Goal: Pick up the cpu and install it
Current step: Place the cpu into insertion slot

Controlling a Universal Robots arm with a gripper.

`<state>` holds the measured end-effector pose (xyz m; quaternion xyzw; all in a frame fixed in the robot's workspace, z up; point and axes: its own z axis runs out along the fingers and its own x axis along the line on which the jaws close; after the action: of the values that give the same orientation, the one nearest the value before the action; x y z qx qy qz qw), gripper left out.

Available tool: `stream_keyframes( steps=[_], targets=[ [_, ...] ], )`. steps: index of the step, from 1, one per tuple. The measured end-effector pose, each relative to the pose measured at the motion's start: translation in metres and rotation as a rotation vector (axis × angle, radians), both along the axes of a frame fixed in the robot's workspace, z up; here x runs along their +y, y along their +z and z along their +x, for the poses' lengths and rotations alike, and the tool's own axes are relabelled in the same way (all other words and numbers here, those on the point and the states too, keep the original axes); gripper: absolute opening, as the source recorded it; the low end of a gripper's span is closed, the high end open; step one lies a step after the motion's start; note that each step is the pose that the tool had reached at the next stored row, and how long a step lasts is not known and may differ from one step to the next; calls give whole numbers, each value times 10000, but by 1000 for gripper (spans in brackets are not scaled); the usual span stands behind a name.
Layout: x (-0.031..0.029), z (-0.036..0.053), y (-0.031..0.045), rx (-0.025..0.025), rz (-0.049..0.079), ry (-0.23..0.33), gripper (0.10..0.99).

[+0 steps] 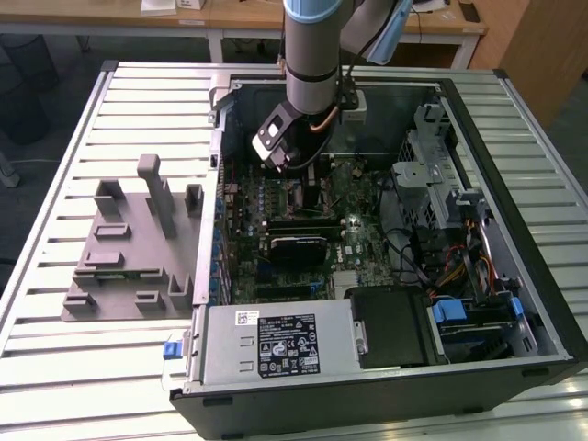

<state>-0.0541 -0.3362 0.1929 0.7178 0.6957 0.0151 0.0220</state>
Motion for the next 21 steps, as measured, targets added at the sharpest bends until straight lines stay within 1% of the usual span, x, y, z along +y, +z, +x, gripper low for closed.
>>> stream_keyframes(
  steps=[5, 21],
  targets=[
    [24, 0, -10, 0, -1, 1, 545],
    [25, -1, -22, 1, -1, -5, 545]
  ],
)
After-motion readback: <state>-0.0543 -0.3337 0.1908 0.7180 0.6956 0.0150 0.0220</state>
